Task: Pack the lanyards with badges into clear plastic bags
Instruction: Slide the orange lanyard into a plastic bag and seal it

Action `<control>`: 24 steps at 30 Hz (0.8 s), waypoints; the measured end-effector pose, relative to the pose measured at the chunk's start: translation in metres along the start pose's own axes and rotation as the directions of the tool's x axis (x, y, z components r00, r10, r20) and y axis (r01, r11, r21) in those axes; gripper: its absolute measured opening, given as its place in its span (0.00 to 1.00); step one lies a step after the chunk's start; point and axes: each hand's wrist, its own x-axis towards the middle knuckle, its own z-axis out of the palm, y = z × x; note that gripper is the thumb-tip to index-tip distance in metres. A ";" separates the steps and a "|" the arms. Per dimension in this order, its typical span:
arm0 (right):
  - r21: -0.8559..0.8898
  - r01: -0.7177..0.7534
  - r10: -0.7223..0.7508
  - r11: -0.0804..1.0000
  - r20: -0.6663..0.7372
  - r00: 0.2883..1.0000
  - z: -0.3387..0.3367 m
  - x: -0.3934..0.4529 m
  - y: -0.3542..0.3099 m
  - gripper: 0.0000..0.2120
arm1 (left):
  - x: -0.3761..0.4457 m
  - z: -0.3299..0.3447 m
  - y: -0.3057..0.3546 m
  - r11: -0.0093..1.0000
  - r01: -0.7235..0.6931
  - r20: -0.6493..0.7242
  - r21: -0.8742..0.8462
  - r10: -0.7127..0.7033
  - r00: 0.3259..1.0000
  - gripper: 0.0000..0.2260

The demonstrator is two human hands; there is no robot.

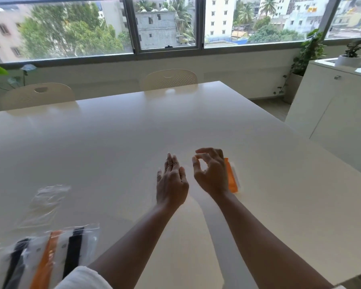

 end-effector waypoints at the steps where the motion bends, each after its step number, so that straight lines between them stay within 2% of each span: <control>1: 0.034 0.021 -0.022 0.999 0.026 0.999 0.009 0.002 -0.013 0.08 | 0.001 -0.012 -0.010 1.000 0.017 -0.025 0.003 -0.017 1.000 0.24; 7: 0.194 0.069 -0.116 0.979 0.245 0.963 0.075 0.004 -0.096 0.09 | -0.005 -0.087 -0.079 0.990 0.131 -0.136 0.052 -0.123 0.983 0.23; 14: 0.258 0.132 -0.250 0.957 0.505 0.826 0.143 -0.015 -0.184 0.12 | -0.022 -0.176 -0.156 0.959 0.263 -0.351 0.104 -0.212 0.912 0.13; 16: 0.245 0.155 -0.273 0.957 0.583 0.765 0.158 -0.020 -0.204 0.13 | -0.028 -0.197 -0.176 0.942 0.314 -0.387 0.117 -0.247 0.888 0.12; 18: 0.216 0.198 -0.293 0.956 0.680 0.672 0.172 -0.026 -0.223 0.16 | -0.032 -0.215 -0.196 0.915 0.379 -0.401 0.139 -0.298 0.866 0.12; 21: 0.201 0.234 -0.296 0.951 0.810 0.507 0.191 -0.035 -0.245 0.20 | -0.038 -0.237 -0.225 0.861 0.468 -0.374 0.200 -0.374 0.848 0.16; 24: 0.176 0.276 -0.280 0.945 0.871 0.403 0.207 -0.044 -0.259 0.22 | -0.042 -0.252 -0.249 0.789 0.573 -0.326 0.225 -0.493 0.807 0.21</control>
